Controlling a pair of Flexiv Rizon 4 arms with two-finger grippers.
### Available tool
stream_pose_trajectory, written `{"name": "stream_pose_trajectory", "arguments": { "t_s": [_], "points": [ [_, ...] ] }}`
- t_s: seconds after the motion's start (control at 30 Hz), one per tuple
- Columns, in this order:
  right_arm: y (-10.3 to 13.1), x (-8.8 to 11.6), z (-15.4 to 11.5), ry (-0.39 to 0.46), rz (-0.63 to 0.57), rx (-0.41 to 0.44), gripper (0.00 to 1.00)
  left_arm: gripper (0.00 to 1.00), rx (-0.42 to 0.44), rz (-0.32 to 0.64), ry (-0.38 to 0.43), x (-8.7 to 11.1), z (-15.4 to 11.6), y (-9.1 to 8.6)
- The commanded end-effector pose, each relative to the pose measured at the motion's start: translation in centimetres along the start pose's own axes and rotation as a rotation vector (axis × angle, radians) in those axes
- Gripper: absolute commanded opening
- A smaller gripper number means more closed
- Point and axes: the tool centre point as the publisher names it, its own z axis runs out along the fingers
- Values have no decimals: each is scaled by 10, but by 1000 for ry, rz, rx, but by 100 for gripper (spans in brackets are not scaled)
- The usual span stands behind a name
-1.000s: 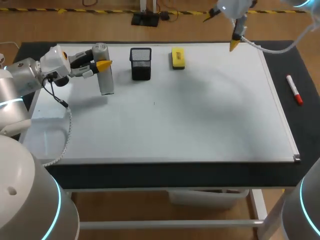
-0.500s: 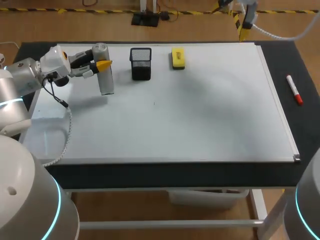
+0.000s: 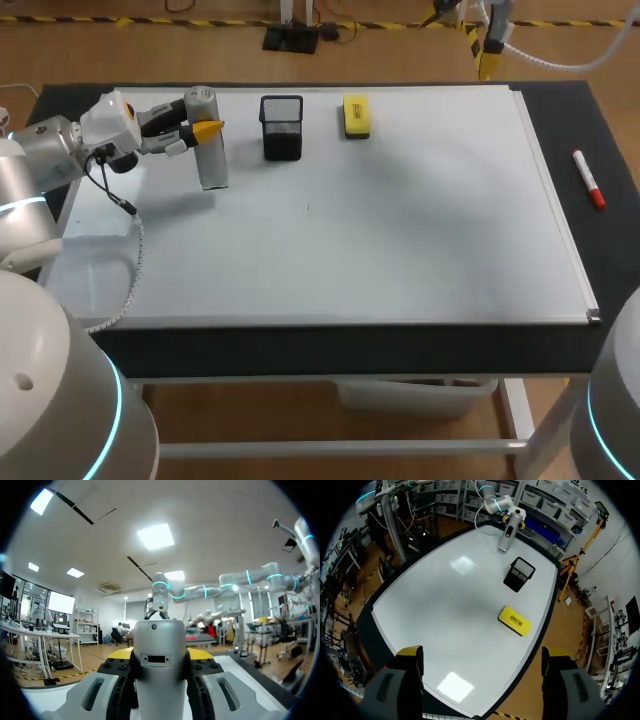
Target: Pick up the inspection probe, press it on each red-marked spot on the whiteboard one by one, put down the probe, pick up the eraser, and wipe off all the red marks.
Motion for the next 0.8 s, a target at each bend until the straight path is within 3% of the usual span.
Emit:
{"name": "stream_pose_trajectory", "arguments": {
  "t_s": [0.03,0.23,0.8],
  "points": [
    [-1,-2,-2,19,-1,0,100,0,1,2,-2,0,1,0],
    [-1,-2,-2,19,-1,0,100,0,-24,-14,19,1,6,-4],
    [-1,-2,-2,19,-1,0,100,0,39,-14,209,-32,52,-56]
  ]
}}
